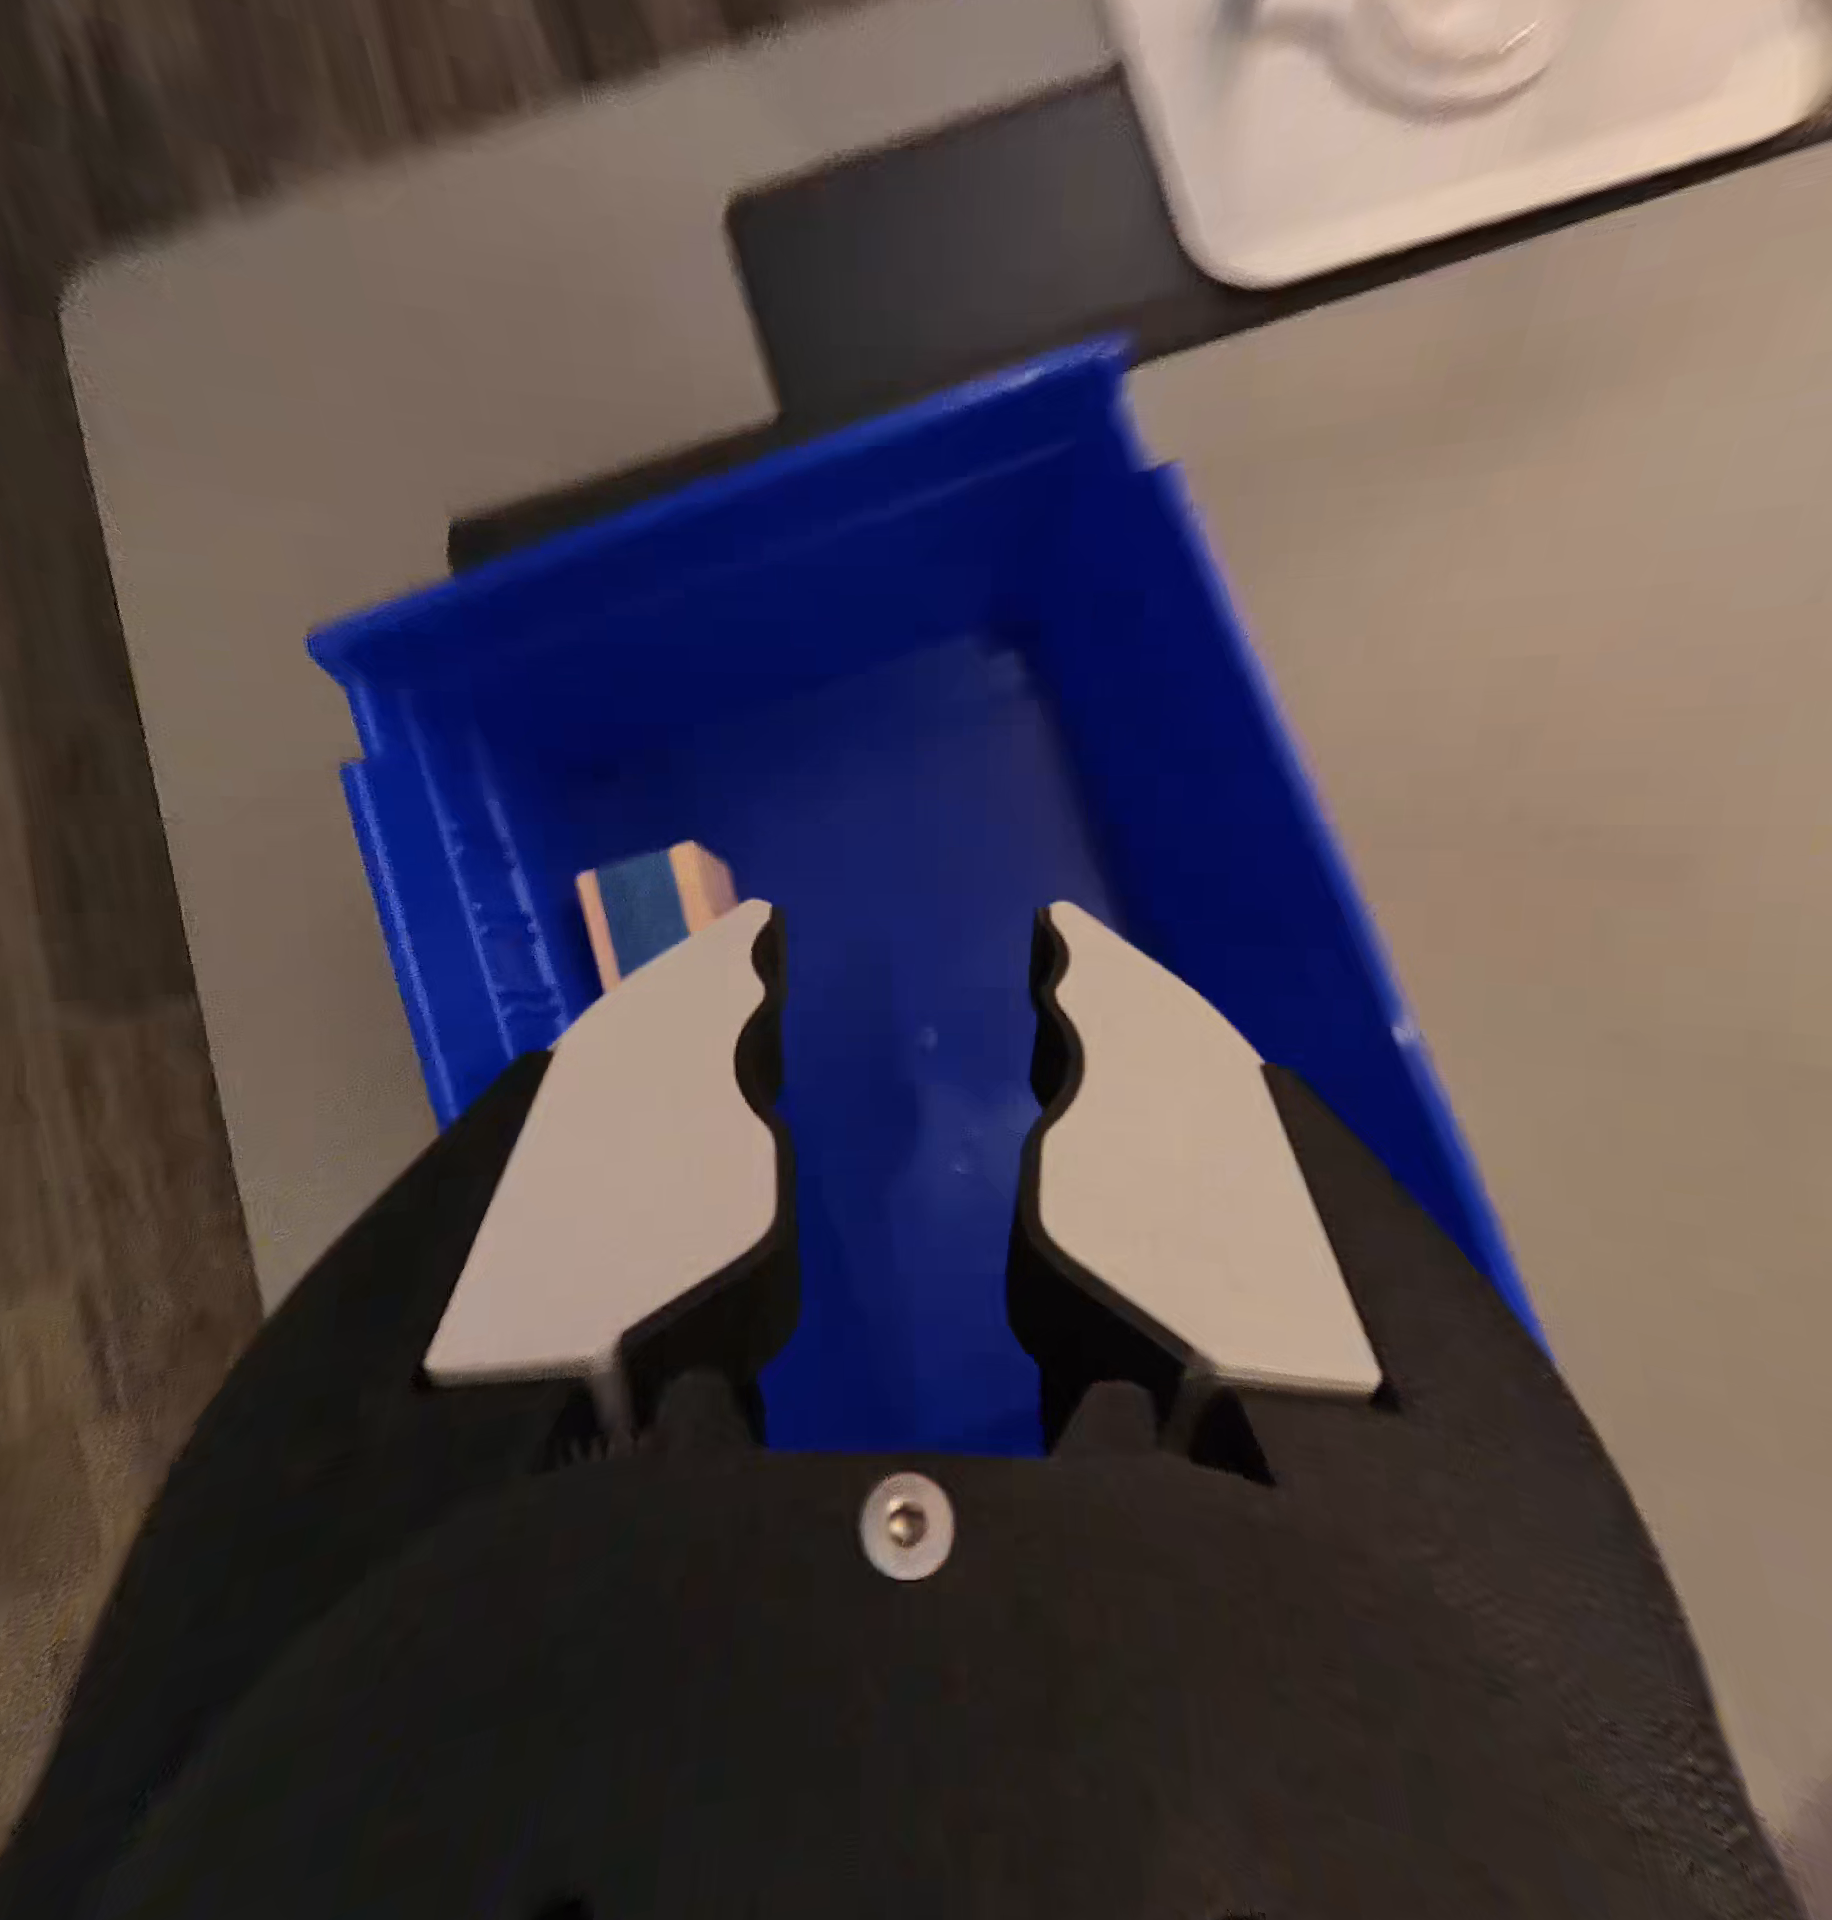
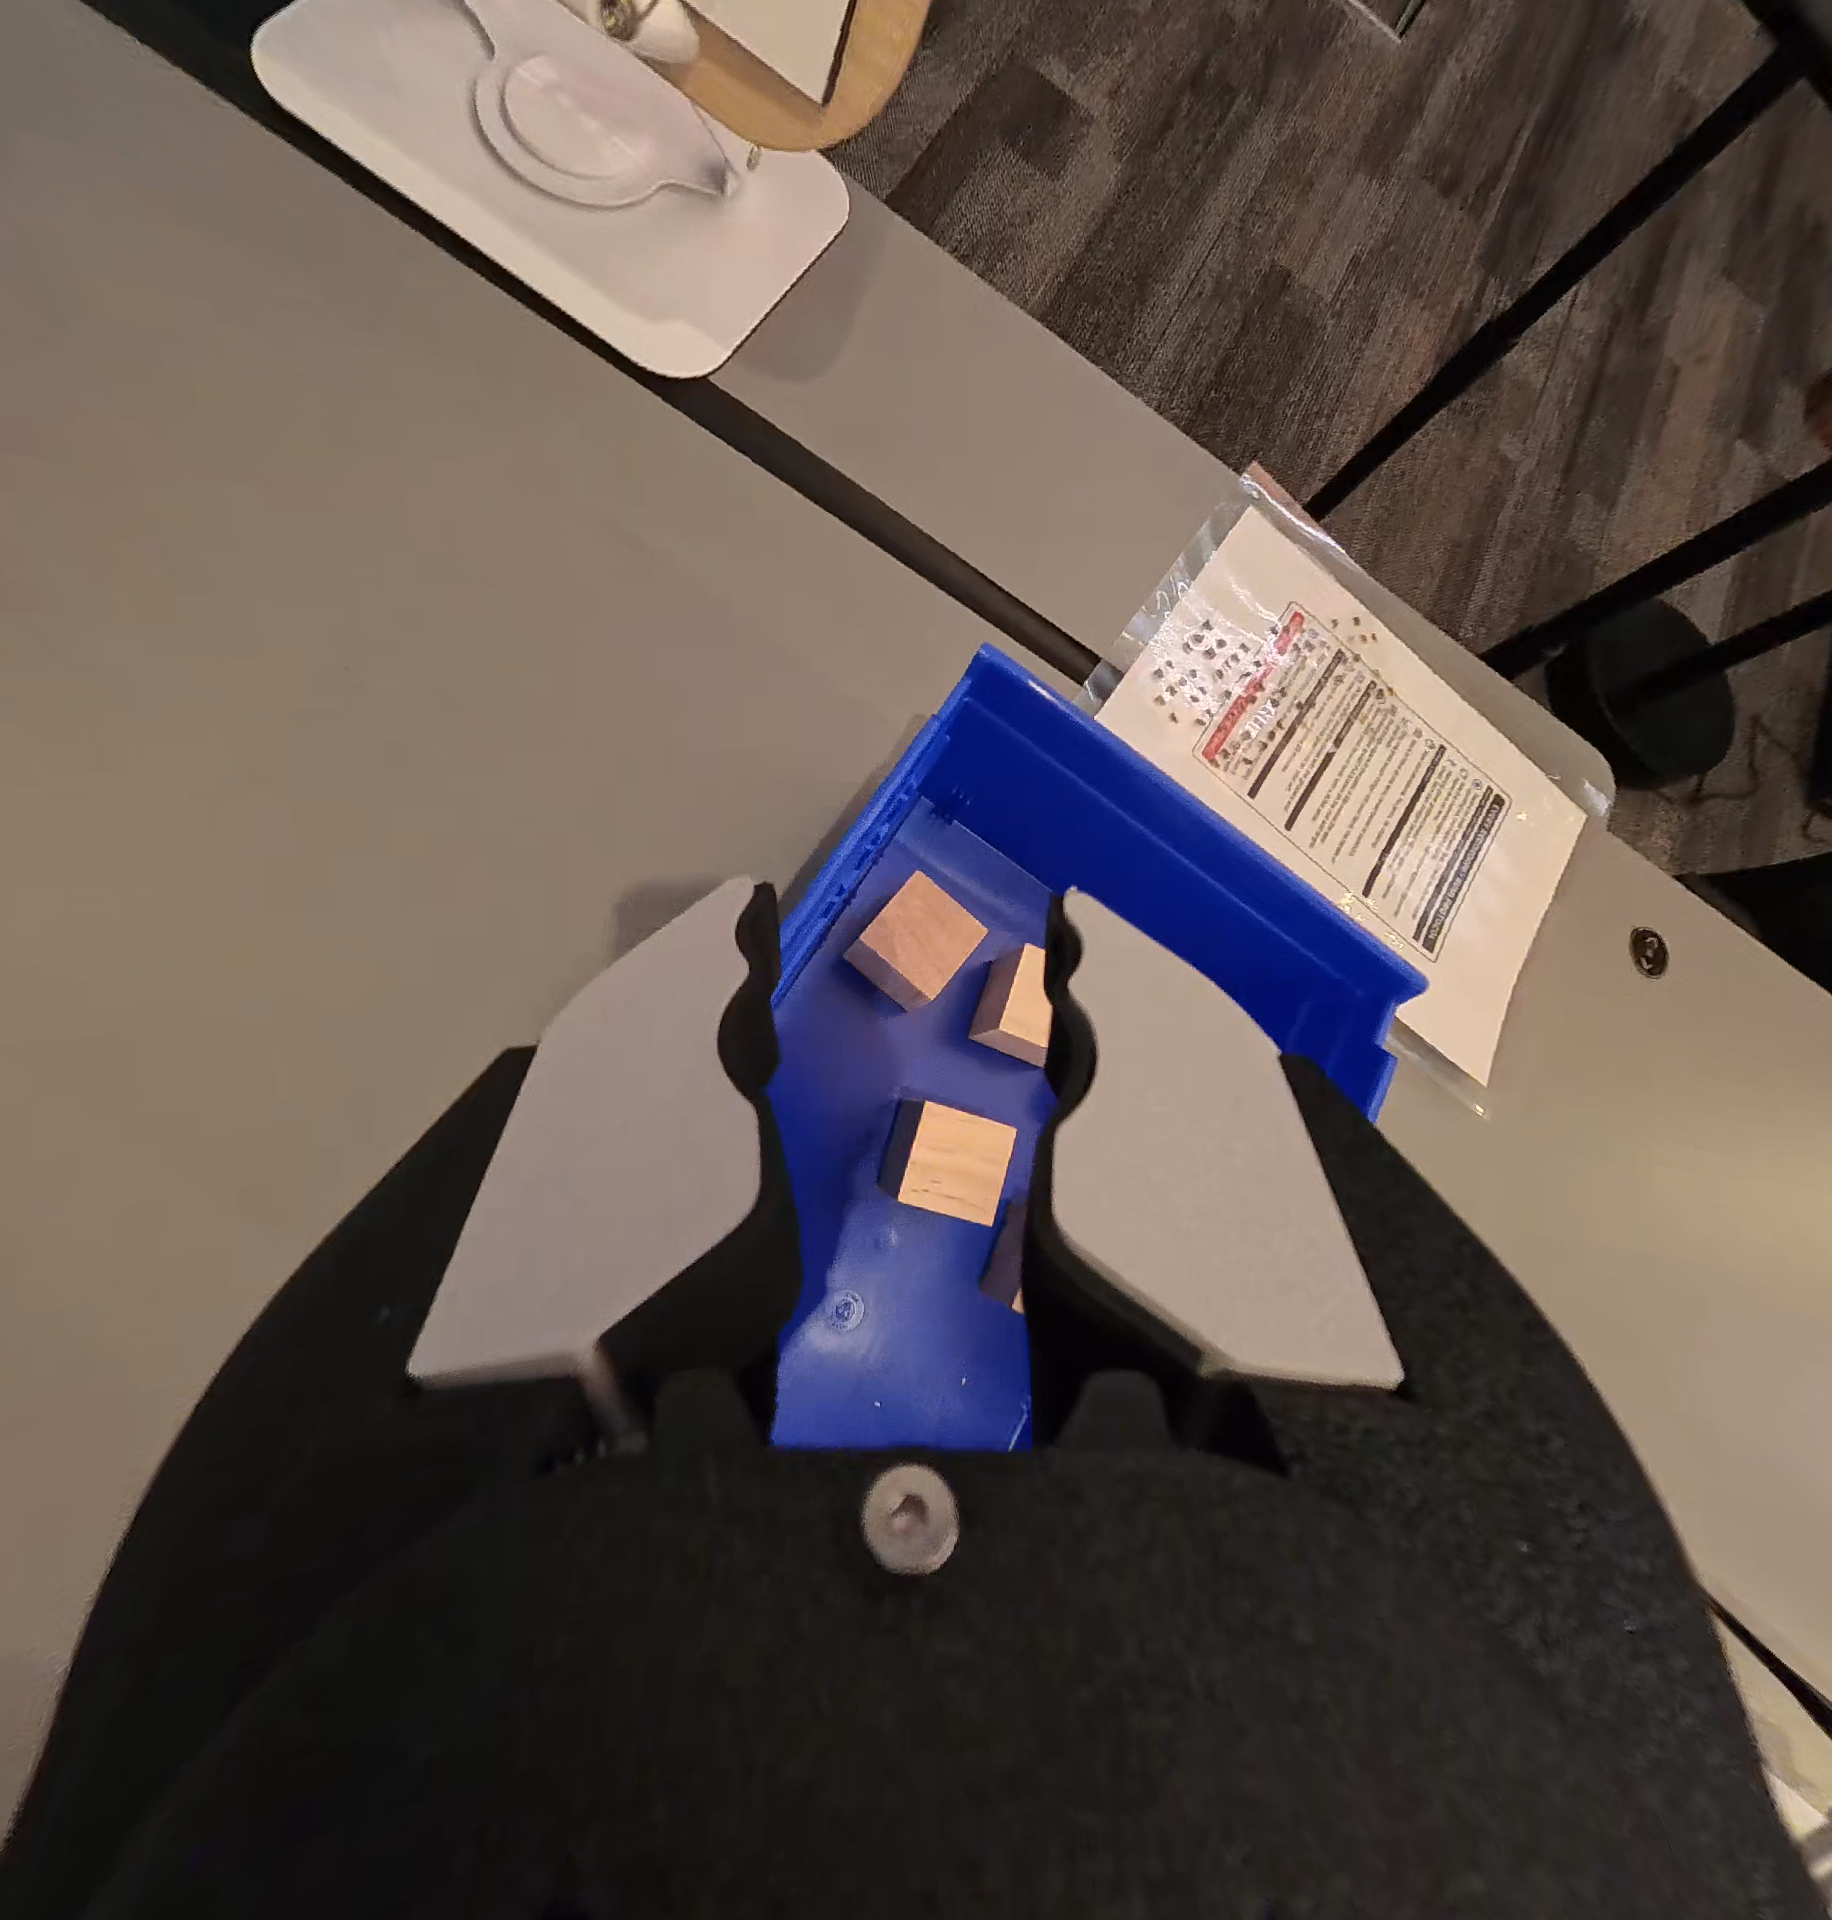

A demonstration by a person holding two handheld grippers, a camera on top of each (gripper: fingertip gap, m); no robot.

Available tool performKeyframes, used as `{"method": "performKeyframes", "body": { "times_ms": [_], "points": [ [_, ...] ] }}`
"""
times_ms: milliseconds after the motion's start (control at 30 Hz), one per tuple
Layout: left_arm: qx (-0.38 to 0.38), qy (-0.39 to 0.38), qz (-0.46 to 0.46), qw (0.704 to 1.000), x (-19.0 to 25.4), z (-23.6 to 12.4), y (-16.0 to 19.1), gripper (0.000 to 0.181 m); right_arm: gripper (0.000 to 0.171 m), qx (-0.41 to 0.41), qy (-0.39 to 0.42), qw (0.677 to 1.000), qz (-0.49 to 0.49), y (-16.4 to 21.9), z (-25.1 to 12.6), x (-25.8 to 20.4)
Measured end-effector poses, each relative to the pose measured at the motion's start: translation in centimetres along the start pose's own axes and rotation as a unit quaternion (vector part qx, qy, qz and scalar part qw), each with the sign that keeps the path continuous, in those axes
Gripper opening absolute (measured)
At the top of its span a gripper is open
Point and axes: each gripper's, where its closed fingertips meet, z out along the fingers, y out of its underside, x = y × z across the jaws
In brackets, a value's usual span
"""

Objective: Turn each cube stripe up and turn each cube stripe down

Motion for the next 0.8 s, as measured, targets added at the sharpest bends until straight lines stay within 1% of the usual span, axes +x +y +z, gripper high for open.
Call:
{"method": "performKeyframes", "body": {
  "times_ms": [100,200,333,400,533,567,733,800],
  "points": [
    [-0.078,-0.073,-0.032,0.994,-3.7,3.7,2.4,0.047,0.049,-0.015,-0.002,1.000,-0.008,0.3,0.3,-0.4],
    [-0.137,-0.128,-0.034,0.982,-6.2,5.8,4.5,0.052,0.049,-0.034,0.001,0.999,-0.015,0.8,0.7,-0.6],
    [-0.132,-0.143,-0.043,0.980,-7.5,7.2,4.7,0.057,0.049,-0.052,-0.003,0.998,-0.026,1.1,1.4,-1.1],
    [-0.126,-0.137,-0.045,0.981,-7.6,7.8,4.8,0.056,0.049,-0.061,-0.003,0.998,-0.032,1.3,1.6,-1.3],
    [-0.144,-0.092,-0.057,0.984,-6.4,8.9,5.5,0.056,0.049,-0.077,-0.008,0.996,-0.042,1.6,2.1,-1.9],
    [-0.146,-0.090,-0.056,0.984,-6.2,9.0,5.6,0.061,0.049,-0.080,-0.008,0.996,-0.043,1.7,2.2,-2.0],
    [-0.159,-0.081,-0.036,0.983,-5.2,8.9,5.6,0.060,0.049,-0.090,-0.008,0.995,-0.047,1.9,2.4,-2.2],
    [-0.160,-0.067,-0.029,0.984,-4.6,8.8,5.5,0.056,0.049,-0.093,-0.009,0.994,-0.048,2.0,2.5,-2.2]
  ]
}}
